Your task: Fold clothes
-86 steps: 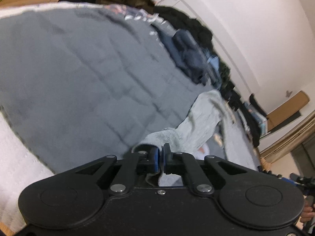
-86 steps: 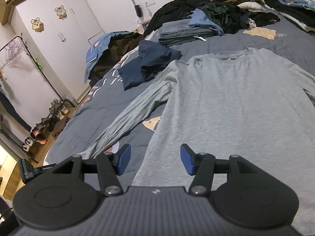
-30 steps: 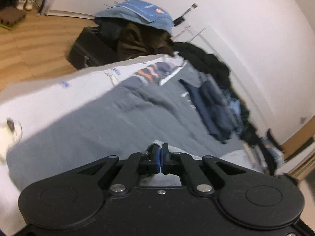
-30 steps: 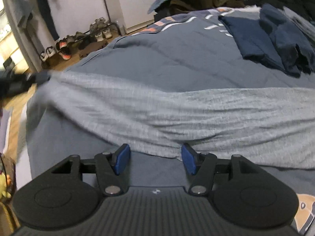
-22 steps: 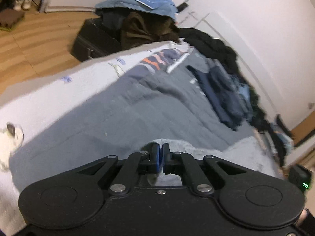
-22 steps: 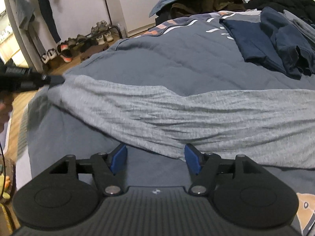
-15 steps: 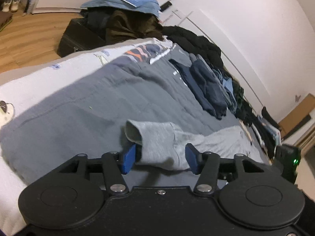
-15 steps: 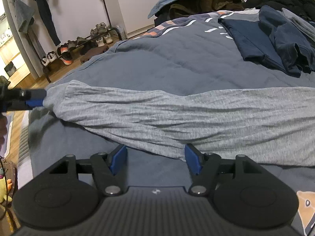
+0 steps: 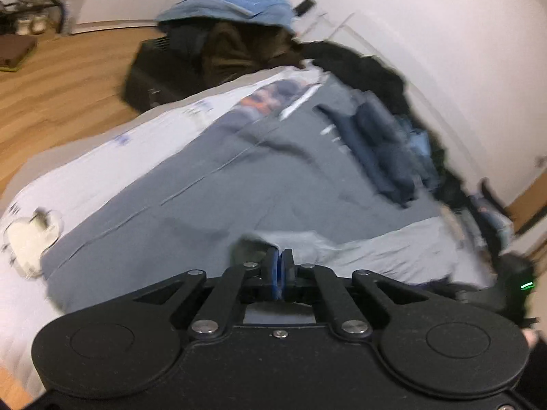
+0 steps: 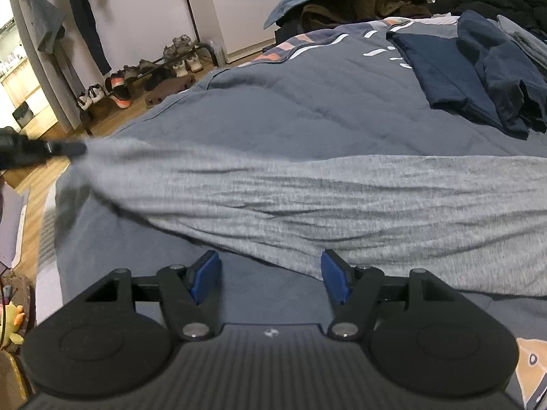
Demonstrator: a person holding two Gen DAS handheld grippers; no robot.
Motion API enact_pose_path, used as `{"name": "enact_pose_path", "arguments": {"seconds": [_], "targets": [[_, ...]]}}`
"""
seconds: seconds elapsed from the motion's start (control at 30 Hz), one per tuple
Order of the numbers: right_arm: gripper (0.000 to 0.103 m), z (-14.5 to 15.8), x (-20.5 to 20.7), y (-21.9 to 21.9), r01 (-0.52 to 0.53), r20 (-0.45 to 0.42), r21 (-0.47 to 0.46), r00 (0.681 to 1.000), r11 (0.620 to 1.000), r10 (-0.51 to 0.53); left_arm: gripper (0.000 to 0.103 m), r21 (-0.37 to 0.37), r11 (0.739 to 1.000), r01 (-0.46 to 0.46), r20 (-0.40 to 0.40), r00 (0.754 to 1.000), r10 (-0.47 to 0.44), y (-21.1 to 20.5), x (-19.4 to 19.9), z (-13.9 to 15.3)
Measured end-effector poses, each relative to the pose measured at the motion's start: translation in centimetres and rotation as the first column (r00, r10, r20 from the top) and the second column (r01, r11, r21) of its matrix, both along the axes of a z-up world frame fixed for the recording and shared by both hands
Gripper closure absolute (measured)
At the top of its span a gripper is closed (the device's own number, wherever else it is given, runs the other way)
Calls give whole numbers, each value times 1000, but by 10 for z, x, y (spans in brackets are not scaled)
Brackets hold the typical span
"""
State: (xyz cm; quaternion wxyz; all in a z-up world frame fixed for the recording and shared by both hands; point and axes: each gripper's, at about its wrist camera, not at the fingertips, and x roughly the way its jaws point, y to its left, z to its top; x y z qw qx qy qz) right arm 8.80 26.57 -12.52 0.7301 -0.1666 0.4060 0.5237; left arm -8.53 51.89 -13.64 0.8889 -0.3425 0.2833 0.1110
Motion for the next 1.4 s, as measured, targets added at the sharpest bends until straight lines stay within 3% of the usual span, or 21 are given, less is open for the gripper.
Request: {"name": "enact_pose_path", "arguments": {"seconds": [0.1,0.27,0.4,0.5,0.53,0.57,0.6,0.63,0.7,0.73,0.87,1.0,1.07,1.1,1.2,1.23,1.33,1.4], "targets": [[37,7,-1,-2,-8,1,5,1000,1000,8,99,-33,999,-29,66,997,31,2,-9,-6],[37,31,-9,-25,-3,6,74,1000,997,3,99,9,997,-80,16,997,80,6,0,-8],[37,47,-12,-65,44,-10,121,999,992,-43,102,87,991,-103,-31,994,106,9,5,-3],[37,54,-8,-99,106,-44,147,994,983,-100,102,83,985,-153,-81,984,160,16,-1,-3],[37,56,-6,-112,134,-54,159,990,978,-127,101,47,986,-158,-68,985,161,18,-9,-2],[37,59,-4,-126,165,-63,172,986,971,-156,96,12,987,-163,-56,985,164,19,-18,0],[37,62,-2,-139,195,-73,185,980,963,-185,81,11,987,-162,-55,985,162,16,-23,3],[37,64,0,-152,221,-78,195,975,956,-210,59,23,987,-160,-48,986,161,10,-28,6],[37,70,2,-179,269,-87,215,963,939,-256,47,14,991,-134,-12,991,134,-3,-36,9],[37,73,3,-192,293,-92,224,956,929,-279,48,8,993,-121,6,993,121,-10,-40,11],[37,84,1,-234,366,-106,270,931,891,-350,49,-133,983,-126,66,989,136,-26,-41,-3],[37,92,-5,-260,402,-135,314,916,860,-379,49,-178,968,-176,55,981,188,-36,-18,-23],[37,94,-8,-268,409,-140,324,913,853,-384,49,-218,948,-231,60,967,249,-31,-11,-30],[37,94,-9,-271,411,-139,326,912,851,-387,52,-238,937,-254,64,959,276,-30,-9,-33],[37,94,-9,-279,422,-140,325,906,846,-399,94,-239,912,-334,40,935,353,-23,-3,-36],[37,94,-9,-281,424,-144,325,906,845,-399,94,-226,908,-354,29,929,369,-21,-1,-34],[37,95,-8,-285,427,-145,332,904,841,-401,95,-150,919,-364,120,916,382,-22,-12,-8],[37,95,-8,-288,425,-148,339,905,840,-398,95,-155,914,-376,129,909,396,-16,-18,2]]}}
